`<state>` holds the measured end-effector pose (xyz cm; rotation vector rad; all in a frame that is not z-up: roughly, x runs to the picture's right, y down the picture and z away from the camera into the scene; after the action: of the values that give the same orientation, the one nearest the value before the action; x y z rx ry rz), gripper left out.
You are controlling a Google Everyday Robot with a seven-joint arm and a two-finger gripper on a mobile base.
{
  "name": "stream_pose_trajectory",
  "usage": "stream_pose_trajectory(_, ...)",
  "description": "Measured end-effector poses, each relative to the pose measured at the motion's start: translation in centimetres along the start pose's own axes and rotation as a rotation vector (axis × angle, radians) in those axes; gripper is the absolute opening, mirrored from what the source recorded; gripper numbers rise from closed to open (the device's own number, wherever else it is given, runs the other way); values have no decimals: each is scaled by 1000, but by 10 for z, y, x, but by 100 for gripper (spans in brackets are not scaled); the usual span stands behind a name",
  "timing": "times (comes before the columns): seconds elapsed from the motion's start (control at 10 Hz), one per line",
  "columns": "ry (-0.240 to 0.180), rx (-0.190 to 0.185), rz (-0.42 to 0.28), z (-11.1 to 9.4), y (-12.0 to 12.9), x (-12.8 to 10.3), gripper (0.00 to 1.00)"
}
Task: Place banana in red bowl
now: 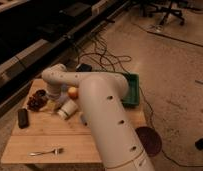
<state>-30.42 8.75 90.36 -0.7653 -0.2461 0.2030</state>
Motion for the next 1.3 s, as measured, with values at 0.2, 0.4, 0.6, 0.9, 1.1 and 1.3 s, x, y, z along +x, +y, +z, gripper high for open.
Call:
stream_pose_trajectory(0.2, -21, -1, -25, -3, 0, -10, 19)
stream_pose_trajectory(0.4, -35, 2, -44, -5, 1, -16, 2)
stream_pose_trajectory(0.6, -100, 20, -56, -19, 3, -21, 0)
stream_pose_trajectory(0.9, -163, 66, -36, -81, 12, -32, 0)
stream_pose_trajectory(1.1, -184, 75, -10, -128, 21, -34, 0)
stream_pose_trajectory(1.3, -189, 49, 11, -157, 36, -37, 0)
